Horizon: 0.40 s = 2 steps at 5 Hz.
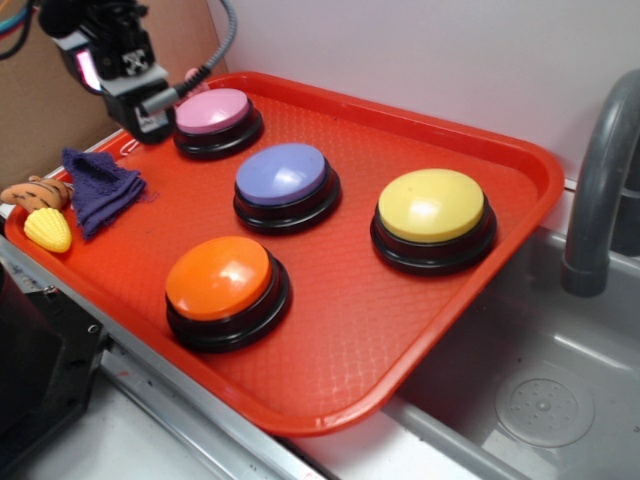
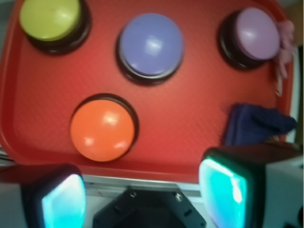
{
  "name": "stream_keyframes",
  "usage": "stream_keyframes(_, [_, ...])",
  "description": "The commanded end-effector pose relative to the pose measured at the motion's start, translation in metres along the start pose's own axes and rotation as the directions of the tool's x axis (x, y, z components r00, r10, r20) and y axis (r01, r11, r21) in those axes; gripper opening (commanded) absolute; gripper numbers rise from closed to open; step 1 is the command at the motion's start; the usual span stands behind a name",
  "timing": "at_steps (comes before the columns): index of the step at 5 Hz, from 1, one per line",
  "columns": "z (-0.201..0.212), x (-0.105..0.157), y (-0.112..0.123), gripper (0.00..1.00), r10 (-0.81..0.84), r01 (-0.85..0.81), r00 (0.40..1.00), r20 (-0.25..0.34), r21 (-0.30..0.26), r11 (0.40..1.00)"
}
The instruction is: Push the orange button.
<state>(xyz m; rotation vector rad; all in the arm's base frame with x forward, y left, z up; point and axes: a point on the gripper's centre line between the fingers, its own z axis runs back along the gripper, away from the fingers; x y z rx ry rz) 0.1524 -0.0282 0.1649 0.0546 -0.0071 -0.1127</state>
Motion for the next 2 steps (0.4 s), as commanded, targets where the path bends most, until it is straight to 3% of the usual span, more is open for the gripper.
stream_keyframes(1, [0.0160, 0.0036, 0.0076, 1.00, 0.062, -0.062, 0.997, 0.042, 0.002, 0.998])
stream_keyframes(2, [0.0197, 0.0027, 0.0133, 1.00, 0.093, -0.093, 0.994, 0.051, 0.002, 0.996])
